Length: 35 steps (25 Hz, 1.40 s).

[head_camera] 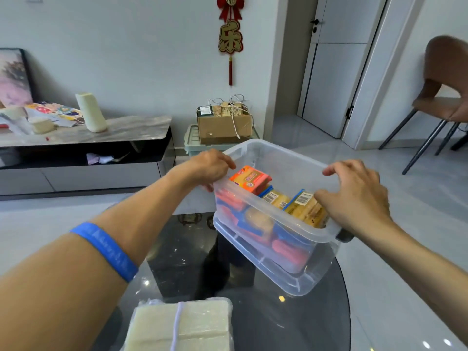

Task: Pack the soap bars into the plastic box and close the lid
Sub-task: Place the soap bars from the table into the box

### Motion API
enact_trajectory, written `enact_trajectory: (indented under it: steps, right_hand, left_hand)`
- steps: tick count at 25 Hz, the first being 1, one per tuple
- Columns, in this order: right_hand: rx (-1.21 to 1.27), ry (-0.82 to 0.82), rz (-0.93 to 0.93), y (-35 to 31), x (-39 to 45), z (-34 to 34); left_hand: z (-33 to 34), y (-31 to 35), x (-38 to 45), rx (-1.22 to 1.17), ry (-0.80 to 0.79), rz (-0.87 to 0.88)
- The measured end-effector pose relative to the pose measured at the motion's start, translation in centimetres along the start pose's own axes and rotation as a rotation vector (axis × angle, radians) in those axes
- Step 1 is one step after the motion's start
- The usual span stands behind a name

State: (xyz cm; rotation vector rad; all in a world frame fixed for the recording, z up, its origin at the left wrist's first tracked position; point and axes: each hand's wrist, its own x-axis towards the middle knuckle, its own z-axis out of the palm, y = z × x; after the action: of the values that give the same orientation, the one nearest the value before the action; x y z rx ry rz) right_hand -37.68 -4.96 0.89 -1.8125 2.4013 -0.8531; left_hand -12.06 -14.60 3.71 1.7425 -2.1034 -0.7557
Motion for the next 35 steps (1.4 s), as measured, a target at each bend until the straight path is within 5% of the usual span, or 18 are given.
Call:
enact_trajectory:
  steps: [3, 9, 12, 20, 23, 26, 29, 32, 35]
  right_hand:
    - [0.223, -0.126, 0.114, -0.2, 0.1, 0.3]
    - [0.424, -0.405, -0.164, -6.5, 1.5, 3.1]
    - [0.41, -0.407, -0.236, -11.4, 1.8, 4.9]
    - [0.082, -0.201, -0.239, -11.1, 0.7, 3.9]
    - [-0.074, 0.163, -0.437, -12.2, -1.7, 2.0]
    - [0.219, 0.275, -0.76, -13.6, -9.8, 1.1]
    - [0.145, -0.16, -1.058, -12.6, -18.7, 2.8]
    - [-0.193, -0.759, -0.826, -11.5, -20.1, 5.0]
    - [-0.174, -0.736, -0.806, -11.4, -19.2, 6.1]
  left_hand:
    - [-0.2, -1.6, -3.2, 0.064, 0.081, 0.034]
    - [-0.2, -8.9, -13.0, 0.007, 0.312, -0.062]
    - [-1.5, -11.8, -14.6, -0.078, 0.386, -0.167]
    - [-1.5, -11.5, -14.3, -0.156, 0.413, -0.125]
    - [-0.9, -10.9, -14.6, -0.132, 0.427, -0.158]
    - [-0.7, -10.2, -15.3, -0.242, 0.471, -0.198]
    - [0.2, -10.0, -16.5, -0.608, 0.567, -0.237]
    - [0.9, -10.2, -16.8, -0.902, 0.551, -0.197]
    - [0.8, -10.5, -17.2, -0.92, 0.513, -0.133]
